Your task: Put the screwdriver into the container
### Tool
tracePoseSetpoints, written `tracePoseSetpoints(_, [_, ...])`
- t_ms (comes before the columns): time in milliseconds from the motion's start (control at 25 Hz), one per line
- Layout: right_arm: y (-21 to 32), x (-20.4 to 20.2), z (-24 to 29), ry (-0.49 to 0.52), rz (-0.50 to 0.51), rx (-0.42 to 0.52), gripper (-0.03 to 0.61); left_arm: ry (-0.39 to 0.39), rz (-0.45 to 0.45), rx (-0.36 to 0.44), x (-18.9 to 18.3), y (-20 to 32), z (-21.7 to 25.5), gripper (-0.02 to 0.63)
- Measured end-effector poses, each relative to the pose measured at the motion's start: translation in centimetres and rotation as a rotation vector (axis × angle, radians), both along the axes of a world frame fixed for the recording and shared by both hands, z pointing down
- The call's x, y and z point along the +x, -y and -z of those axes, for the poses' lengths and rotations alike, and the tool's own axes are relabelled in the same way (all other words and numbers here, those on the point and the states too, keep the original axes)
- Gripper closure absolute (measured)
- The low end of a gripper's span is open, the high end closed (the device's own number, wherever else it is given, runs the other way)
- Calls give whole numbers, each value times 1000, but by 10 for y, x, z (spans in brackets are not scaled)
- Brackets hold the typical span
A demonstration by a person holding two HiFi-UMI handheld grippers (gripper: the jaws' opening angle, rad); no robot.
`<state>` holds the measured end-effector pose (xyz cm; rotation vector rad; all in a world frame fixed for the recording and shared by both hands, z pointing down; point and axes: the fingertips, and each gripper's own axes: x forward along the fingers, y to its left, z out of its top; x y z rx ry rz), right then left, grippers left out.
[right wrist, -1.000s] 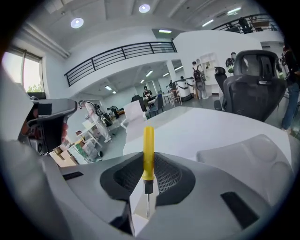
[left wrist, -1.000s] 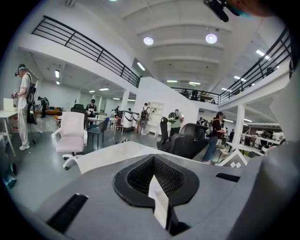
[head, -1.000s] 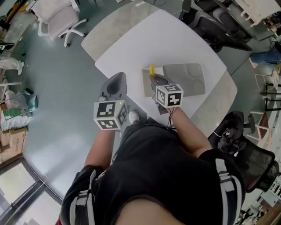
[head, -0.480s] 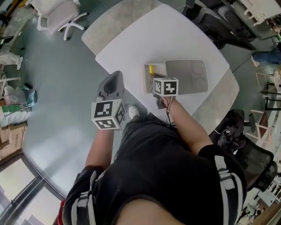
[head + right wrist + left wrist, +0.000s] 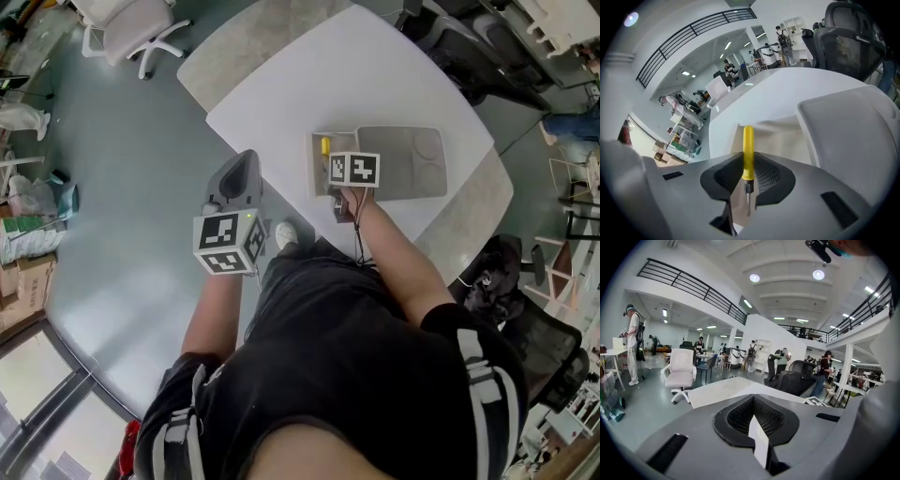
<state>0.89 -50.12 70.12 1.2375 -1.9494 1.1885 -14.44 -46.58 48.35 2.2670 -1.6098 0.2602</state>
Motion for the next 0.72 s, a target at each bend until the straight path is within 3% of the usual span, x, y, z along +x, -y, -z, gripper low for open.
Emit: tracePoseSetpoints(720, [3,-5,-34,-49,8,-155,512,-11,44,-17,-17,-12,-8,607])
